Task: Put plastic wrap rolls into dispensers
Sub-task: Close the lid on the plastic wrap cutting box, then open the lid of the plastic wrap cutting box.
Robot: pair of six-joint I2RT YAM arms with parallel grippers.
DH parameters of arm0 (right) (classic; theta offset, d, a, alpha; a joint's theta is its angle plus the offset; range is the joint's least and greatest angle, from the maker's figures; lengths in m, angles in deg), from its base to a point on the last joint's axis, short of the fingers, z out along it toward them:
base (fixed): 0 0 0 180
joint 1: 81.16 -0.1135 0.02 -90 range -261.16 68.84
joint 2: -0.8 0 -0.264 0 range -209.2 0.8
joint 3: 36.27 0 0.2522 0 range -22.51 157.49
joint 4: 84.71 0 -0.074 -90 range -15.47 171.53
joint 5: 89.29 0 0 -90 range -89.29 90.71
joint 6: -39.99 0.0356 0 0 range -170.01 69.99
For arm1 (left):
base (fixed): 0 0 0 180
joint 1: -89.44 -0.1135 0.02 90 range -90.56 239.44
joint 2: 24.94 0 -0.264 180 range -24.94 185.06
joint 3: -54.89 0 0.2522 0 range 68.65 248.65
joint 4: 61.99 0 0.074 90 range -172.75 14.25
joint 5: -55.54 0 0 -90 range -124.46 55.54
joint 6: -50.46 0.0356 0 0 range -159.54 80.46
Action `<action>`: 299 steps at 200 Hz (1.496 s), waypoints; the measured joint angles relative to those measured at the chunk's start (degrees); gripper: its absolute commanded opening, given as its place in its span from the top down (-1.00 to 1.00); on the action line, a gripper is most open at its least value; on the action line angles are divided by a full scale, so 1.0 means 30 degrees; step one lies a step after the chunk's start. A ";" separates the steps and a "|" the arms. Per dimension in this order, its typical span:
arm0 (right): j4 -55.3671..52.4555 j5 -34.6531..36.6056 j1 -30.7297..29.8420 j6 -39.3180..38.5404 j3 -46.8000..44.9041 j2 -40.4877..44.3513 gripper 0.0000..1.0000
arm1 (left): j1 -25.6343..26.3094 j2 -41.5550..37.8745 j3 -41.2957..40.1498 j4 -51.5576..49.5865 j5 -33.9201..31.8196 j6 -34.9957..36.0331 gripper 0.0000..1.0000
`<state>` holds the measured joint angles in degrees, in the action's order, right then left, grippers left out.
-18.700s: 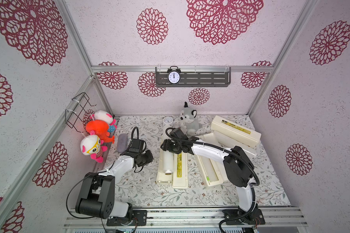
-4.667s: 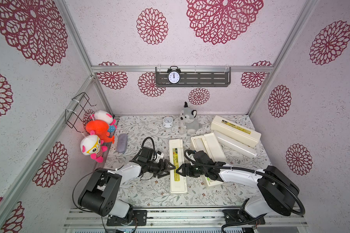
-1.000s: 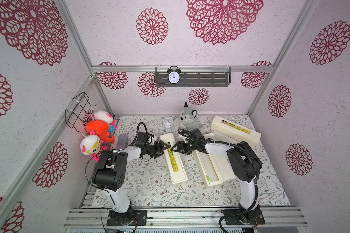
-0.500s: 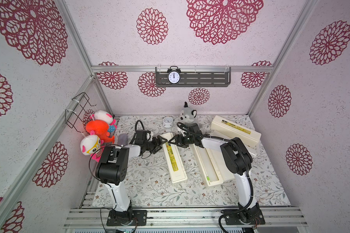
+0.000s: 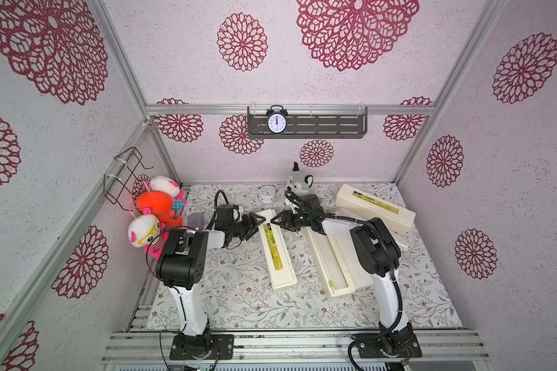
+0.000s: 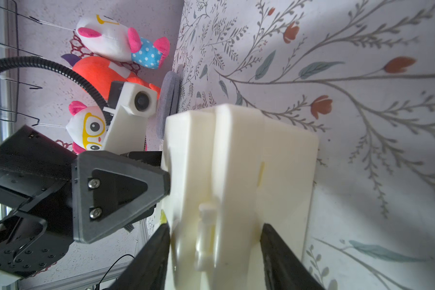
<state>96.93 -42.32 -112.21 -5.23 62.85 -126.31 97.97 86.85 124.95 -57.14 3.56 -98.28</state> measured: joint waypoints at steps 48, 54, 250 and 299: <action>0.1464 -0.0204 0.0124 0.1530 -0.1326 0.0532 0.04 | 0.0138 -0.0007 0.0000 -0.0131 -0.0415 0.0109 -0.47; 0.1545 -0.0204 0.0124 0.1654 -0.1392 0.0561 0.04 | 0.0146 -0.0007 0.0000 -0.0131 -0.0423 0.0124 -0.46; -1.3712 1.3617 -0.5486 -0.6105 0.2492 0.3905 -0.98 | -0.2025 -0.5603 -0.3184 -0.1719 -0.0066 0.0007 -0.55; -1.5569 1.5489 -0.6258 -0.5996 0.4393 0.2448 -0.98 | -0.2025 -0.5493 -0.5224 -0.0612 -0.0131 -0.0699 -0.54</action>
<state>50.22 4.15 -130.99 -23.22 76.03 -118.96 91.90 70.37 109.28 -58.98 3.17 -100.38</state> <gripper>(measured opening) 0.989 0.770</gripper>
